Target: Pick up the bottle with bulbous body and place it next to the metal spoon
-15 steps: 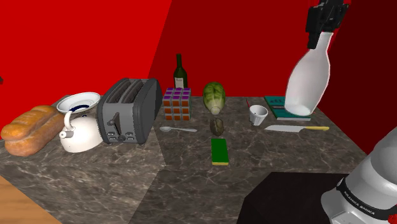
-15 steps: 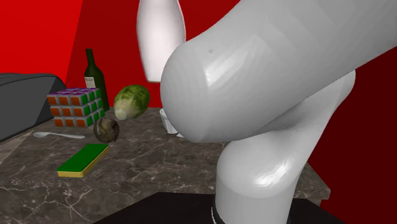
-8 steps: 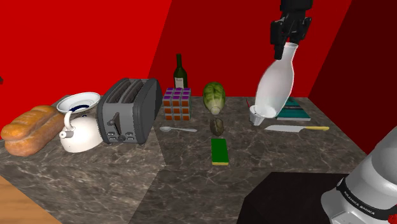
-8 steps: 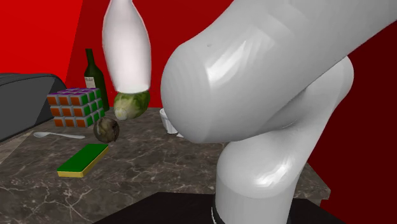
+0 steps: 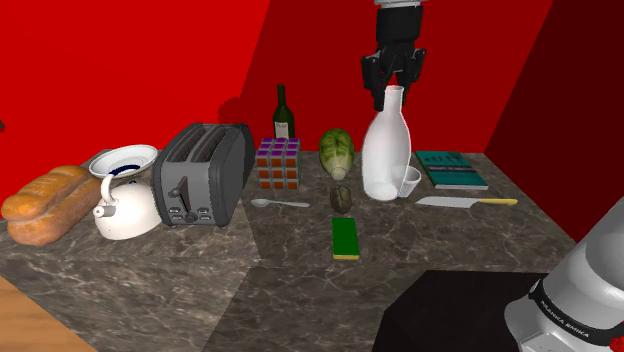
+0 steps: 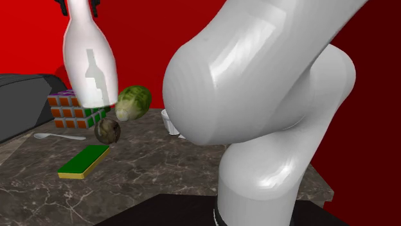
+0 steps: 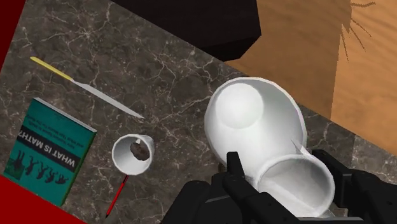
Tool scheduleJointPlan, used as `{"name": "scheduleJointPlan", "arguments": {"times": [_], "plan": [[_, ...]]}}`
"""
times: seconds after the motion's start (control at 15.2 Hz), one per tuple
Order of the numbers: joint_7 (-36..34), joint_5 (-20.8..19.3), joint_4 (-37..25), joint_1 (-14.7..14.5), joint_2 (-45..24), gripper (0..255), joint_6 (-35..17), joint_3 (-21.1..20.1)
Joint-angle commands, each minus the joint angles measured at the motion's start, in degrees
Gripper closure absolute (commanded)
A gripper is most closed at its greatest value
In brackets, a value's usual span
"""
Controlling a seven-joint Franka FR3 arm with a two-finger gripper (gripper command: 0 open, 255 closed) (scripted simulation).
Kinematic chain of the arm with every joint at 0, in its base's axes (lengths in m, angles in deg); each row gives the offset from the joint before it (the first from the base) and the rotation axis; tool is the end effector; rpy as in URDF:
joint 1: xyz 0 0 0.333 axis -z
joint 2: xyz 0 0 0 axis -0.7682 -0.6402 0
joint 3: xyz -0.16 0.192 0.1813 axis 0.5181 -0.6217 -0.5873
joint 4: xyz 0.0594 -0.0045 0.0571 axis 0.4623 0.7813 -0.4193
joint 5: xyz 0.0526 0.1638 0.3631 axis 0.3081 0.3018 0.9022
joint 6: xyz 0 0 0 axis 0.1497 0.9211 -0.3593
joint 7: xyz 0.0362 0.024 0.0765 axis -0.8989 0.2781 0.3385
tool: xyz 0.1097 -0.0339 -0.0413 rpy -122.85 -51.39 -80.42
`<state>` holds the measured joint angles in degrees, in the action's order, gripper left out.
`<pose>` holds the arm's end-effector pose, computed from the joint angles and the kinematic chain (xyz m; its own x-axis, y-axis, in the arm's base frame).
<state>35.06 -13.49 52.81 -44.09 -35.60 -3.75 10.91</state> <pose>0.4385 0.1476 0.5936 0.9872 -0.1428 -0.0702 -0.1416 -0.9897 0.0230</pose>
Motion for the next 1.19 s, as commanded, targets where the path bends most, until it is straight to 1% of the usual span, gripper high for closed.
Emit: {"name": "scheduleJointPlan", "arguments": {"times": [0.0, 0.26, 0.59, 0.86, 1.12], "plan": [[-2.5, -0.4, -2.3, -0.4, -3.3, 255, -1.1, -1.9], [-7.6, -2.6, -7.6, -1.5, -11.2, 255, -3.4, -5.4], [-14.1, -7.2, -16.3, -4.0, -22.5, 255, -4.9, -8.8], [-19.0, -12.0, -25.4, -7.7, -32.4, 255, -4.4, -10.2], [-22.7, -17.0, -37.3, -13.0, -43.2, 255, -2.2, -10.2]]}}
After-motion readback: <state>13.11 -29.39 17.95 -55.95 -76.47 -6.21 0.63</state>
